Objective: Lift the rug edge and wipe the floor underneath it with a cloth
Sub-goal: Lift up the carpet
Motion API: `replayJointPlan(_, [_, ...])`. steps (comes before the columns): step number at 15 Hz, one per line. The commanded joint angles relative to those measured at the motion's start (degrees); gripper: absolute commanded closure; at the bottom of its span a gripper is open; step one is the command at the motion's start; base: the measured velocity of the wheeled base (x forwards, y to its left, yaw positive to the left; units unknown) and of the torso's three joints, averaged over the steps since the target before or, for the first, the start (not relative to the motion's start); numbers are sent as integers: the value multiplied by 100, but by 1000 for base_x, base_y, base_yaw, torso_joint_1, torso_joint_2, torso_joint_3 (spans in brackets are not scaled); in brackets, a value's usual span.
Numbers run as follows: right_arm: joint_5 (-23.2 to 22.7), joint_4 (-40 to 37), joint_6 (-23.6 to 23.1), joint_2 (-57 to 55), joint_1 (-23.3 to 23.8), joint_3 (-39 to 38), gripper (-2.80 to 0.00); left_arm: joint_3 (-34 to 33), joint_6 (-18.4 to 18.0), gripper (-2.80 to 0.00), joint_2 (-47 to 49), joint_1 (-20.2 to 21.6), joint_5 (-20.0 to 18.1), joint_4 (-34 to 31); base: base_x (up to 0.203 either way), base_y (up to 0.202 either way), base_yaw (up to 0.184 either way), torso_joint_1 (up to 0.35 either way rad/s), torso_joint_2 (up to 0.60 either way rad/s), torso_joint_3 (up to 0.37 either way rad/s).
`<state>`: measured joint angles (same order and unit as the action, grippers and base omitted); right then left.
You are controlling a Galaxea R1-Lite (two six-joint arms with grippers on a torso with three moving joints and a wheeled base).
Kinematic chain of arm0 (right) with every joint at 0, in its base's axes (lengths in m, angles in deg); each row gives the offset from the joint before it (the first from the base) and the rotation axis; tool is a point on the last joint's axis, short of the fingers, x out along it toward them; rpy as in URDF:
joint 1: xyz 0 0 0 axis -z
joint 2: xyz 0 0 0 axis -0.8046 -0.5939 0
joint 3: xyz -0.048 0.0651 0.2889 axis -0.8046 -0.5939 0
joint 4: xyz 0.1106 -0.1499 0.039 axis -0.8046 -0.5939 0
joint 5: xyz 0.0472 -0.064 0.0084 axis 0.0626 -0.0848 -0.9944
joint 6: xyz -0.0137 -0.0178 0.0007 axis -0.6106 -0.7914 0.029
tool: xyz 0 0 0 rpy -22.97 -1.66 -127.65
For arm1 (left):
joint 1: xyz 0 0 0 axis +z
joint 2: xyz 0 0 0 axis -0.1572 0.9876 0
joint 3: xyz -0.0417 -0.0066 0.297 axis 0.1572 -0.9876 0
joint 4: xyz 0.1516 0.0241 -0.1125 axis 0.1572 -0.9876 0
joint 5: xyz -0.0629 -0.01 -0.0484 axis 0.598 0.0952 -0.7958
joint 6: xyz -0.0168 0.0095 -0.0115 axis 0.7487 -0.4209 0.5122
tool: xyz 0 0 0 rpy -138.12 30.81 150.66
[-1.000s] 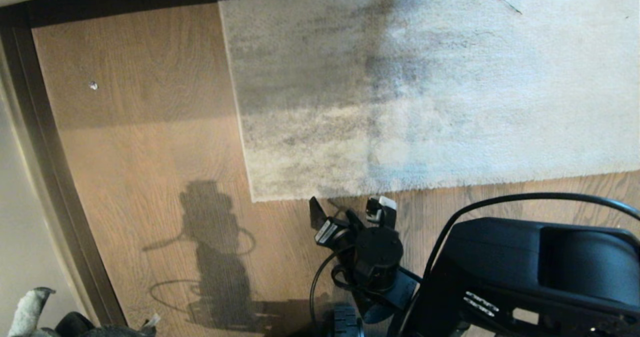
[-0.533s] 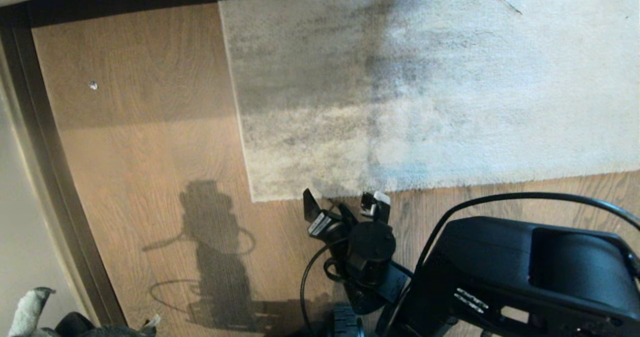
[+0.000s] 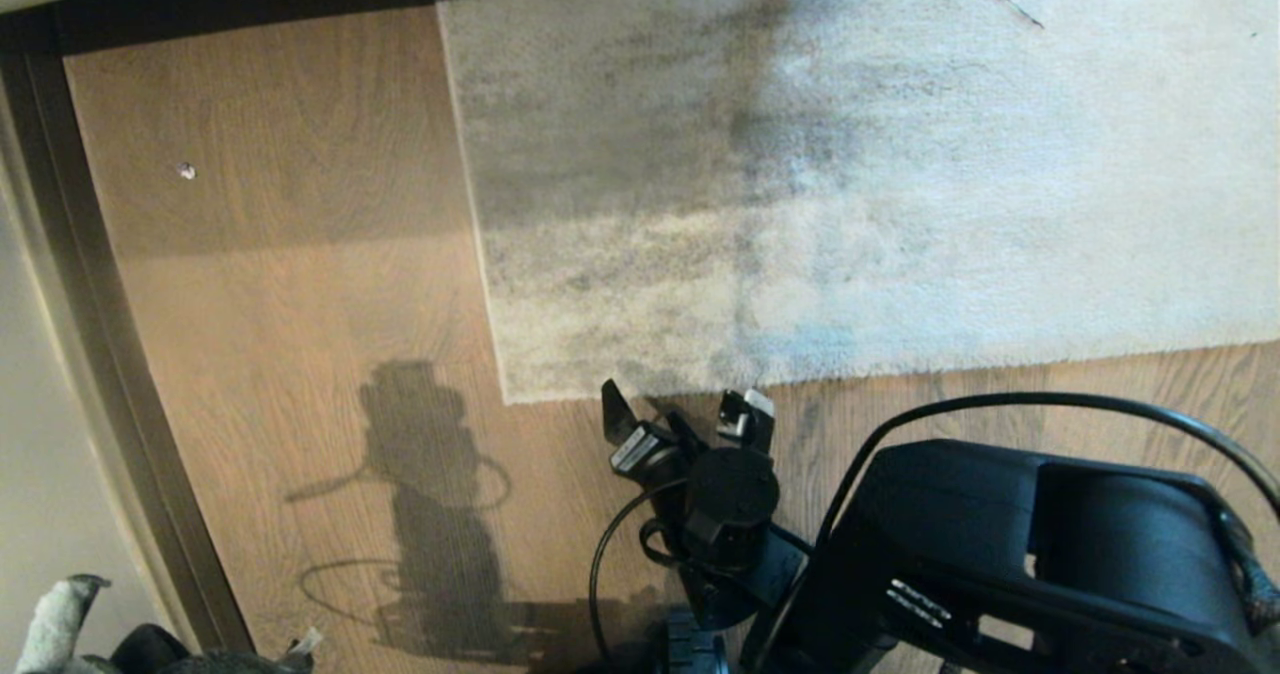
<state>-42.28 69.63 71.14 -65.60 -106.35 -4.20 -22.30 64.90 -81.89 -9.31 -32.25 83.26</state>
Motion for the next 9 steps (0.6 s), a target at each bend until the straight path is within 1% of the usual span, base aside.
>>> replayJointPlan(1, [18,246,75,-147,-4,86,-280,5,3,0,-2,0,2,2,0,0,0,0,0,0])
replayJointPlan(7, [19,252,126,-413,5,919,-280,9,3,0,-2,0,2,-2,0,0,0,0,0,0])
replayJointPlan(9, [18,249,124,-422,14,1034,-280,9,3,0,-2,0,2,4,0,0,0,0,0,0])
